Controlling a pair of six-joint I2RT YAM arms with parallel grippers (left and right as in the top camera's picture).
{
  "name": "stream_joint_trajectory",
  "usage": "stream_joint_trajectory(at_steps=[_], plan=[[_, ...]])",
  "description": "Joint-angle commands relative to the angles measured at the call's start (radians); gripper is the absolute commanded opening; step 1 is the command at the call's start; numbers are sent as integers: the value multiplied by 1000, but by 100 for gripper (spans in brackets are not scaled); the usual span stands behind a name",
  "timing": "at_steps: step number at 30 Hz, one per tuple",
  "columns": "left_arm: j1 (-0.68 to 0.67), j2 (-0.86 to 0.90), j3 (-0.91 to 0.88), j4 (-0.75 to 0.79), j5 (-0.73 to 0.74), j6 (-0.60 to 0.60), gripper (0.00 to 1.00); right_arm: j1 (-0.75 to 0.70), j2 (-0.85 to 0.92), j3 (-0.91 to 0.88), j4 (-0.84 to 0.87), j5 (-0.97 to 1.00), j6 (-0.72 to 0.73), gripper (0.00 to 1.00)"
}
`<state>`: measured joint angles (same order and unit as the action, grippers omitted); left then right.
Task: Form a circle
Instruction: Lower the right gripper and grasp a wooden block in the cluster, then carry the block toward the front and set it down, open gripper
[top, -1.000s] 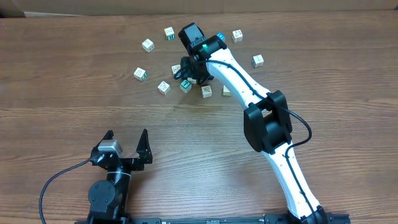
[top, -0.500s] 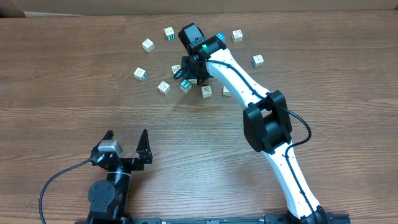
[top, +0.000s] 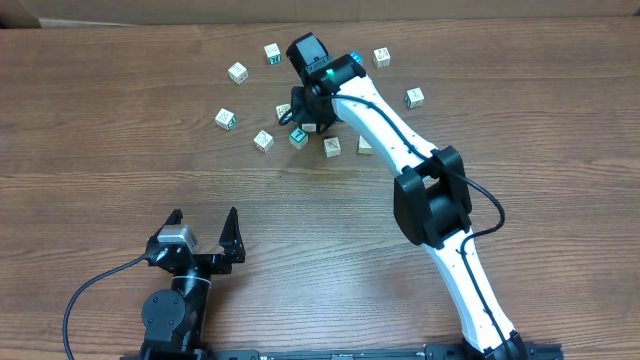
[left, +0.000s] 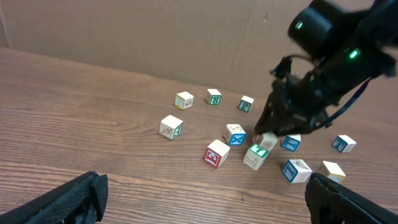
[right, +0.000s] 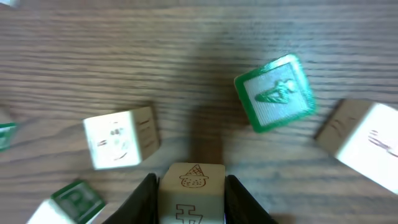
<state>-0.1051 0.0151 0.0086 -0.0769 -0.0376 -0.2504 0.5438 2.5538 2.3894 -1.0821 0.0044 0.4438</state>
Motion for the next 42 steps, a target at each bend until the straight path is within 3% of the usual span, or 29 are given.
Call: stream_joint_trajectory(at_steps=[1,11,16,22,32,42], plan=[[-8,-11,-3,2,5,27,100,-2,-169,42,-21,2,-2,27],[-8,-11,-3,2,5,27,100,31,-248,17,-254,-93,6,20],[-8,-11,-3,2,5,27,99,72,-247,-53,-288,-124,66,21],[-8,-11,-3,2,5,27,100,147,-247,-182,-228,-118,112,22],[-8,-11,-3,2,5,27,99,240,-247,-433,32,-118,163,22],[-8,-11,-3,2,5,27,100,253,-247,-486,90,-15,185,24]])
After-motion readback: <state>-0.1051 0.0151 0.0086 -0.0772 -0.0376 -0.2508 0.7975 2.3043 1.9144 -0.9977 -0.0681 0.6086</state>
